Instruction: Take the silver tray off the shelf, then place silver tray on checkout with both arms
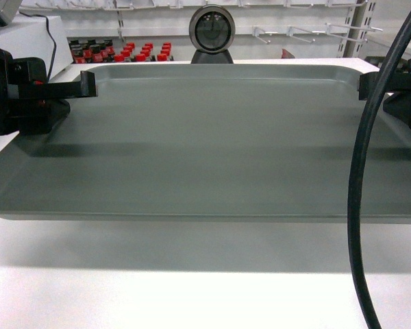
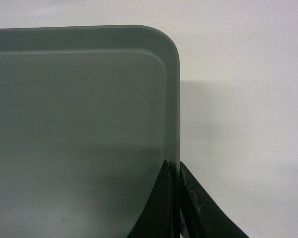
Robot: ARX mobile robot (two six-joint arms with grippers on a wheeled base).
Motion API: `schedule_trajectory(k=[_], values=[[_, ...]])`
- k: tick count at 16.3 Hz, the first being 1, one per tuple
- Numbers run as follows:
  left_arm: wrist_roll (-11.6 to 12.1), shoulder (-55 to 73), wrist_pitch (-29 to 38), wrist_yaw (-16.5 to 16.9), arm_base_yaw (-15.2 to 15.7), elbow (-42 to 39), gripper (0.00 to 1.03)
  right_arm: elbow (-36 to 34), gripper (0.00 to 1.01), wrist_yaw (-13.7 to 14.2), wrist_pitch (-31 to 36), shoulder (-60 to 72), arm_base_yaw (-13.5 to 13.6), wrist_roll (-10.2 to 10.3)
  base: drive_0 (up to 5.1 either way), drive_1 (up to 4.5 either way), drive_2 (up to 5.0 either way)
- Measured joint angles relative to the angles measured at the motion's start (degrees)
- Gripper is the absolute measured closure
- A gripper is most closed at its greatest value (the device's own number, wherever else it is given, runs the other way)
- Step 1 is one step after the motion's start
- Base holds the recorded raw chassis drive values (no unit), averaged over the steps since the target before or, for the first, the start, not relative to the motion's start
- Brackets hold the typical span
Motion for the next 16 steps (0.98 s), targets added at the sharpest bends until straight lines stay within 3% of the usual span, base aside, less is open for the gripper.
schedule_trajectory(k=[3,4,5,6,7,11,16], values=[[0.0,0.0,0.0,0.0,0.0,0.0,1.0,0.0,0.99,0.0,0.0,0.0,0.0,0.0,0.0,0.0,0.0],[1.2,0.4,1.2,-4.2,-0.9,0.0,1.0,-1.5,0.99,-2.0,5.9,0.2,-0.2,0.4,0.0,0.0,0.0],[4.5,2.3,1.8,-20.3,-3.9,2.5,0.99,-4.0,0.99,-8.3,21.2,3.3,-1.7,0.9,0.0,0.0,0.0],[7.3,7.2,-0.2,-19.9,-3.5,10.3,0.99,2.1,0.99,-10.7,18.1,8.0,-4.1,0.7,0.0,0.0,0.0],[7.6,9.7,-0.3,-19.4,-3.4,12.9,0.99,5.4,0.99,-10.9,15.6,10.5,-4.7,-0.2,0.0,0.0,0.0],[8.1,17.3,-2.3,-17.9,-2.9,18.7,0.99,14.6,0.99,-12.0,8.6,19.2,-6.7,-4.0,0.0,0.0,0.0],[8.0,24.6,-4.6,-17.8,-2.2,23.2,0.99,24.3,0.99,-12.0,2.9,28.3,-7.1,-7.1,0.0,0.0,0.0]])
